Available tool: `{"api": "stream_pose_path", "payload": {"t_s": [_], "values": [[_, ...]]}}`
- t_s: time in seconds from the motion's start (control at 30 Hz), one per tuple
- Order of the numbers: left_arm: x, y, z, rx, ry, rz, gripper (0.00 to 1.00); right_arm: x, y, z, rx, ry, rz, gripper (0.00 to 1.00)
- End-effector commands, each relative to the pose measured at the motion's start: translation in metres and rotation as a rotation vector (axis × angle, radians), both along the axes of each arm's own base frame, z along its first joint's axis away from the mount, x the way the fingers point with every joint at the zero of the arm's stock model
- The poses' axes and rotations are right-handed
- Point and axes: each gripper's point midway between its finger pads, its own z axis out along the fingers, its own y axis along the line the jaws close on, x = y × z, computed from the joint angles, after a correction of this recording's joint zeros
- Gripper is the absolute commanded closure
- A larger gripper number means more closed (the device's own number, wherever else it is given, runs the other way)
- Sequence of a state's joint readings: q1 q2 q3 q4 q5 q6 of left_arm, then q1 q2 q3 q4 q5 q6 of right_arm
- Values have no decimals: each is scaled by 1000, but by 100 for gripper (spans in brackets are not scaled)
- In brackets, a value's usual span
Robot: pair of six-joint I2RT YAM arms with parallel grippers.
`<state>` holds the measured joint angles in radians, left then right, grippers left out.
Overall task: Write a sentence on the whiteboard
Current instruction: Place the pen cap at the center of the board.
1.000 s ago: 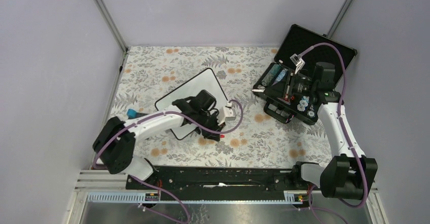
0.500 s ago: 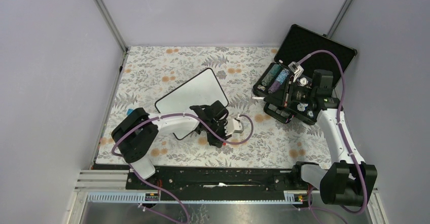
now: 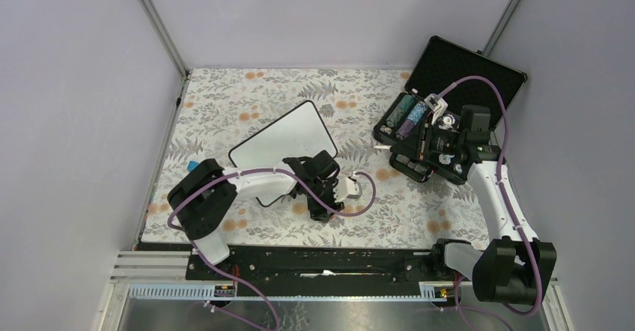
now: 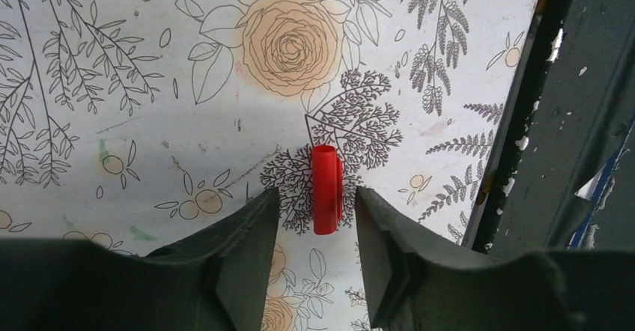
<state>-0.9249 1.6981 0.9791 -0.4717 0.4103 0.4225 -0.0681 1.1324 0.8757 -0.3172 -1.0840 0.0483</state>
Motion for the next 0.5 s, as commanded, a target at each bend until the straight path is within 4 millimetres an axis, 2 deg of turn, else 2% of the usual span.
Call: {"api": "stream_pose_path", "payload": {"t_s": [0.0,0.13,0.27,0.37,0.47], "values": [[6,-1,8,-2,-44,-10,50,4,-1,-1,-20,-31,10,100],[7,-5,33,-41,-57,-13,42,7,0,1,-26,-38,11,100],[5,-8,68,-102,-64,-4,33,10,2,4,-28,-42,19,100],[16,-6,98,-165,-69,68,29,11,4,5,-31,-46,26,100],[38,11,122,-202,-166,133,30,10,5,5,-35,-49,26,100]]}}
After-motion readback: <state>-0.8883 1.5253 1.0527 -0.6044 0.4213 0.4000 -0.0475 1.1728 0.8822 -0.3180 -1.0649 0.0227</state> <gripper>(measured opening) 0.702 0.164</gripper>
